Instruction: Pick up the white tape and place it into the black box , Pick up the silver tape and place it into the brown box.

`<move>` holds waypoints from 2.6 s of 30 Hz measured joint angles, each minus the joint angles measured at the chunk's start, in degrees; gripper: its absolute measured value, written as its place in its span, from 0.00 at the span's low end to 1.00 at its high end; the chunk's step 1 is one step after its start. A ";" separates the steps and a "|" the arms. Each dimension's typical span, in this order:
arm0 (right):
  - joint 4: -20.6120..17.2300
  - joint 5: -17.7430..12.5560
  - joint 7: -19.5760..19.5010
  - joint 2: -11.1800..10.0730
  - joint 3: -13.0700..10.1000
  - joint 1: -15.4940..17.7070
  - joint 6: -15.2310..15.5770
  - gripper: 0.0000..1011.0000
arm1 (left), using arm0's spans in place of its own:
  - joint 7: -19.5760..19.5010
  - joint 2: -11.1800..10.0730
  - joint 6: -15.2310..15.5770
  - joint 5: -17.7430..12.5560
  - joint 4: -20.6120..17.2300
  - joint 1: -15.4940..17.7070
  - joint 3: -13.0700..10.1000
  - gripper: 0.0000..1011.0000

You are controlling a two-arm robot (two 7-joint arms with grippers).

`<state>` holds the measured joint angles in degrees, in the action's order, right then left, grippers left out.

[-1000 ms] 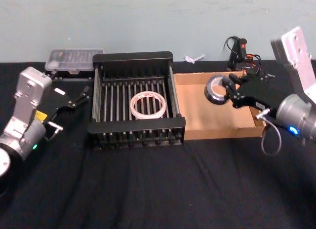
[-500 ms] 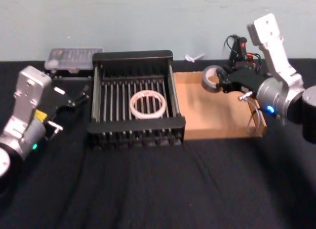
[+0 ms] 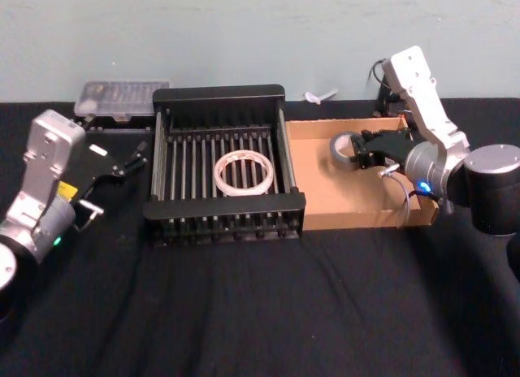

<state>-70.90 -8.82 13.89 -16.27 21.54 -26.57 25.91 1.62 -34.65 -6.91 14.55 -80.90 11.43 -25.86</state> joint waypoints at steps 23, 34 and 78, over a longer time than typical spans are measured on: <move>1.23 0.71 0.29 0.45 0.08 -0.27 -0.11 0.32 | 0.00 0.00 0.00 0.00 0.00 0.00 0.00 0.99; 1.15 0.64 0.28 0.40 0.06 -0.24 -0.11 0.66 | 0.00 0.00 0.00 0.00 0.00 0.00 0.00 0.99; -14.87 1.26 -0.06 -1.69 -7.23 12.90 -11.82 0.99 | 0.00 0.00 0.00 0.00 0.00 -0.01 0.00 0.99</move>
<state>-85.77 -7.56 13.83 -17.96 14.32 -13.67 14.09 1.62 -34.65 -6.91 14.55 -80.90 11.43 -25.86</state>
